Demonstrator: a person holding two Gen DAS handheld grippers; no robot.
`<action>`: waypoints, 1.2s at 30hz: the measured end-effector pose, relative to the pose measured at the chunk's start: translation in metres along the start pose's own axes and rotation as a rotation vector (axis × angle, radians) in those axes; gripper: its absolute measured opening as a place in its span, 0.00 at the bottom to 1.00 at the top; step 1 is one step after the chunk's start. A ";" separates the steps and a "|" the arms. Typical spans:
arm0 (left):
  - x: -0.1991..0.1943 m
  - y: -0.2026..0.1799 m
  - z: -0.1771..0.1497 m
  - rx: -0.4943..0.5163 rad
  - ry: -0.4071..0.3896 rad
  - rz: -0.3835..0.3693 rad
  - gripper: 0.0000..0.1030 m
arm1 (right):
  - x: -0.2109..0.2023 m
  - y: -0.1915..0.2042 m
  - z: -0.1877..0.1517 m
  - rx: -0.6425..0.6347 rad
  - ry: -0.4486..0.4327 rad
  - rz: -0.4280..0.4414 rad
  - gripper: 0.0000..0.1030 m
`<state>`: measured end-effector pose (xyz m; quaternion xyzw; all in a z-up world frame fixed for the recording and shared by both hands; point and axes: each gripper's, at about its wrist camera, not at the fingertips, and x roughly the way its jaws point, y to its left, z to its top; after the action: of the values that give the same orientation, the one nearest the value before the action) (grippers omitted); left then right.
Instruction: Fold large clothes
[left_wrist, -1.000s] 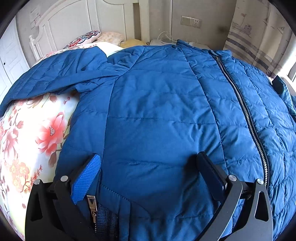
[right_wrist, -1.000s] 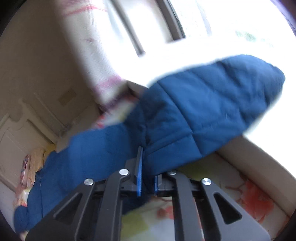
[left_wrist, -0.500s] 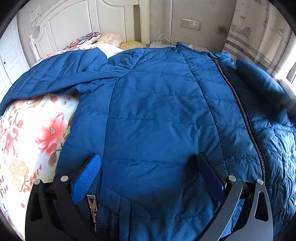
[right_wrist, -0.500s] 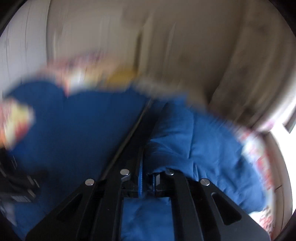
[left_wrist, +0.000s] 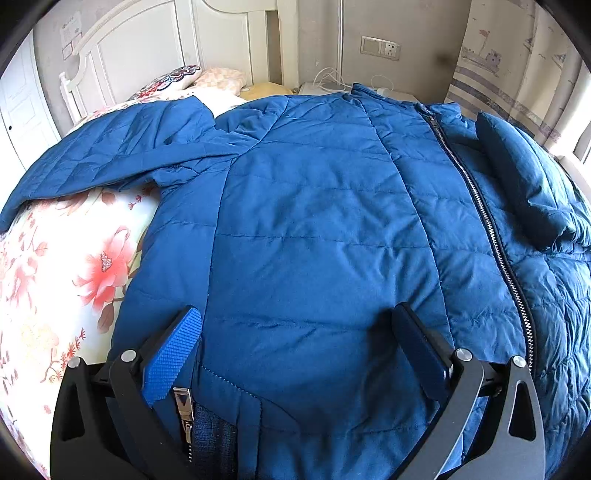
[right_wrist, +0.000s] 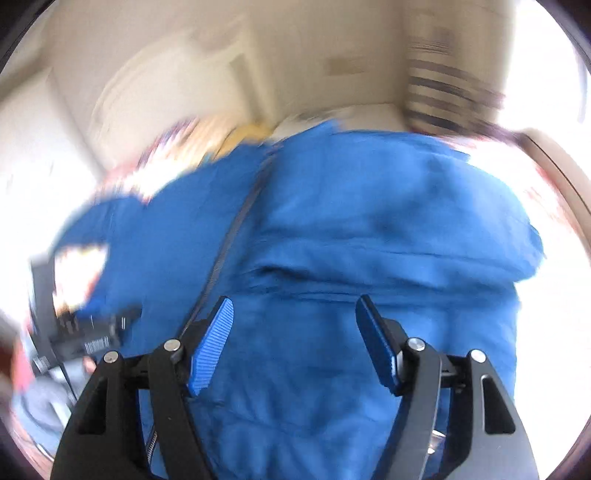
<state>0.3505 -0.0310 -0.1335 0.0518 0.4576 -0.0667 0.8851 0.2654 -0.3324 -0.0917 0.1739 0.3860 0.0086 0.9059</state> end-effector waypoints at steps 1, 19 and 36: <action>0.000 -0.001 0.000 0.004 0.000 0.005 0.96 | -0.014 -0.028 0.002 0.117 -0.062 -0.002 0.62; -0.057 -0.043 0.003 0.132 -0.158 -0.222 0.73 | -0.031 -0.082 0.023 0.254 -0.345 0.083 0.17; -0.046 -0.089 0.037 0.058 -0.248 -0.327 0.88 | -0.050 -0.006 0.077 -0.050 -0.261 0.318 0.66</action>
<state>0.3391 -0.1210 -0.0775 -0.0063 0.3454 -0.2285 0.9102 0.2839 -0.3690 -0.0091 0.2096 0.2329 0.1385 0.9395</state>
